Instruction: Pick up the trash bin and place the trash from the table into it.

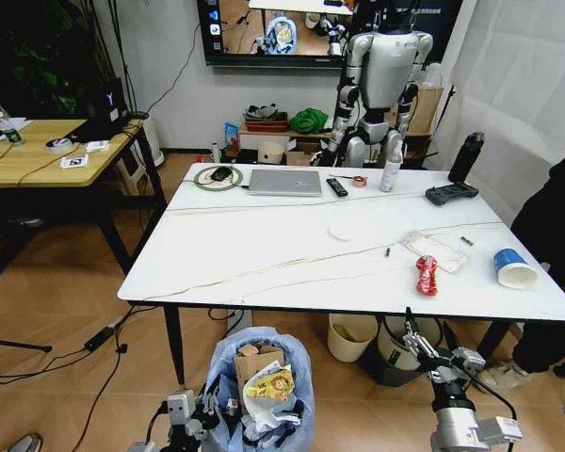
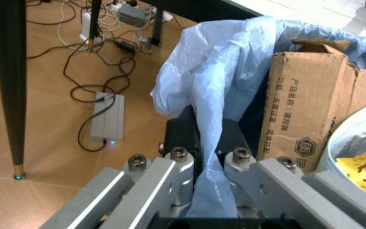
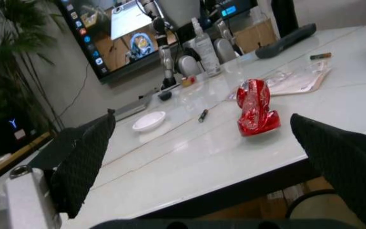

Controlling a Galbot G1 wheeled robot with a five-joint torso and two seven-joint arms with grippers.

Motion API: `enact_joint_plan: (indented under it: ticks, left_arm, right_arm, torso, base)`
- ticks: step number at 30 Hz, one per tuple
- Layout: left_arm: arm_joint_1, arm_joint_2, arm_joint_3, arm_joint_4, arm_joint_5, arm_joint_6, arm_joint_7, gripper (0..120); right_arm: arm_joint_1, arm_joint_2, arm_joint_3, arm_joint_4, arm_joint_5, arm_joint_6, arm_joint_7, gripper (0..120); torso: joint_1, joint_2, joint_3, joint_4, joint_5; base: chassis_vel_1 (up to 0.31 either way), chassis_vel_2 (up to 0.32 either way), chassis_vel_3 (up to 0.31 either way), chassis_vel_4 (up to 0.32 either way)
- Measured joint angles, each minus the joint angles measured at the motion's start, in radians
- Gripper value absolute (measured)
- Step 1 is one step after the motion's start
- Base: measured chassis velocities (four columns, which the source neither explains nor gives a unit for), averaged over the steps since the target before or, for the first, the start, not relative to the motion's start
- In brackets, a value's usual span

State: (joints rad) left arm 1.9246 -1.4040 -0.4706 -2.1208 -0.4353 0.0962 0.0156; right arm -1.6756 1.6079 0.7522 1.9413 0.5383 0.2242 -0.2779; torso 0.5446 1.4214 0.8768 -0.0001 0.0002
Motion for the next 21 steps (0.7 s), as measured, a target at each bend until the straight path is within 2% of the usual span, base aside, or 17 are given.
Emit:
enact_joint_plan:
  ticks: [13, 16, 21]
  left_arm:
    - [-0.005, -0.002, 0.004, 0.002, -0.001, 0.007, -0.002, 1]
    - [-0.005, -0.003, 0.006, 0.002, -0.001, 0.007, -0.002, 1]
    - [0.001, -0.011, 0.006, 0.005, 0.004, 0.007, -0.002, 1]
  right_arm:
    - [0.009, 0.000, 0.000, -0.007, -0.001, 0.007, -0.001, 100]
    - [0.009, -0.025, -0.001, 0.024, 0.000, 0.005, 0.003, 100]
    - [0.024, -0.157, 0.006, 0.079, 0.015, -0.029, 0.043, 100]
  torso:
    - [0.000, 0.000, 0.000, 0.0000, -0.0001]
    - [0.000, 0.000, 0.000, -0.0001, -0.0001]
    - [0.000, 0.000, 0.000, 0.0001, -0.0002]
  base:
    - [-0.020, -0.012, 0.014, 0.016]
    - [0.000, 0.000, 0.000, 0.000]
    - [0.000, 0.000, 0.000, 0.000]
